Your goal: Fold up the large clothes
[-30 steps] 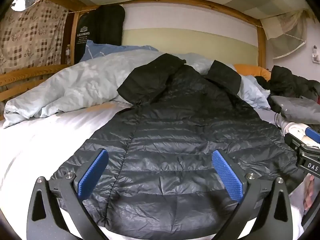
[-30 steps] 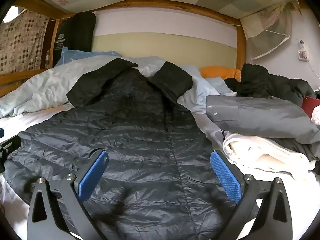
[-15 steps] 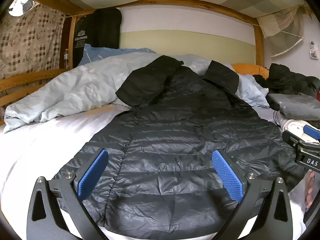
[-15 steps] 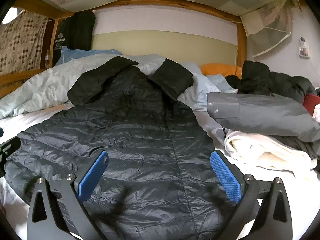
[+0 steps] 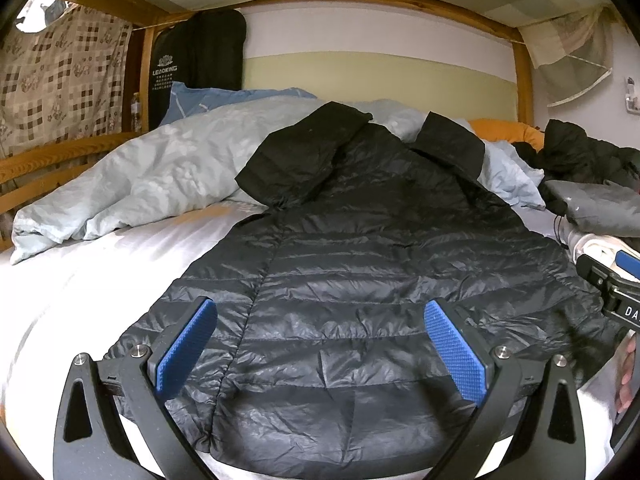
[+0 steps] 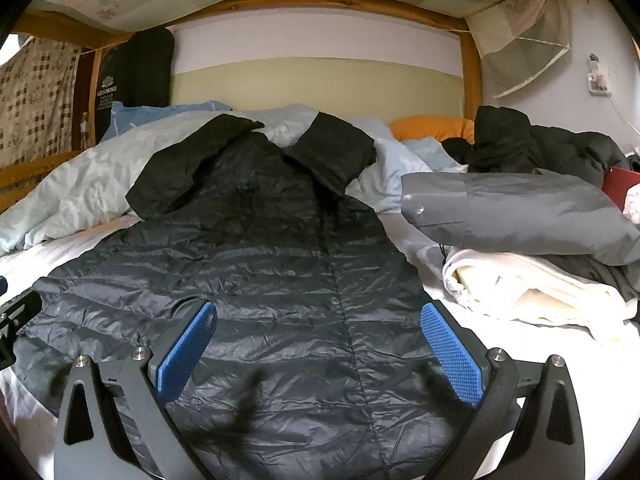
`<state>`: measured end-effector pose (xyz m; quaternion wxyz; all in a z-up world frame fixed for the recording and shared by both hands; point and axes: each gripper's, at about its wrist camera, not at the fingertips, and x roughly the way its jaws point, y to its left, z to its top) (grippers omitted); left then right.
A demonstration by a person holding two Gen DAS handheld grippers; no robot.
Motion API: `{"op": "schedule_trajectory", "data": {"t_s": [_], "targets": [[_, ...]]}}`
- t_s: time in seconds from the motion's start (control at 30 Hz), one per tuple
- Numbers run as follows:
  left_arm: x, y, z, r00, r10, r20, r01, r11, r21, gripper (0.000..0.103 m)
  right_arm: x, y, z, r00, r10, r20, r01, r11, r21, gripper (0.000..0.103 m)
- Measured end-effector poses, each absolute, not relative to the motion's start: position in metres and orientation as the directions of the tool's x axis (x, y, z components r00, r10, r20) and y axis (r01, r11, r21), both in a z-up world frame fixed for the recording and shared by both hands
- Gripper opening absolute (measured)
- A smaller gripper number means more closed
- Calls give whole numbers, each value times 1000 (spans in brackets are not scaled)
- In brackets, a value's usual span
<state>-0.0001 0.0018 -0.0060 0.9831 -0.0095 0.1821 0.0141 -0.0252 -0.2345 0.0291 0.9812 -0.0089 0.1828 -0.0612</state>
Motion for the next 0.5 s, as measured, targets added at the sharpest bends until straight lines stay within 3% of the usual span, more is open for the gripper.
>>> {"op": "schedule_trajectory", "data": {"t_s": [0.5], "targets": [[5,0,-5,920,44,-388,-54,998,-16,103,-24,-236,29,922,-138,-361,131,990,-42,103]]}}
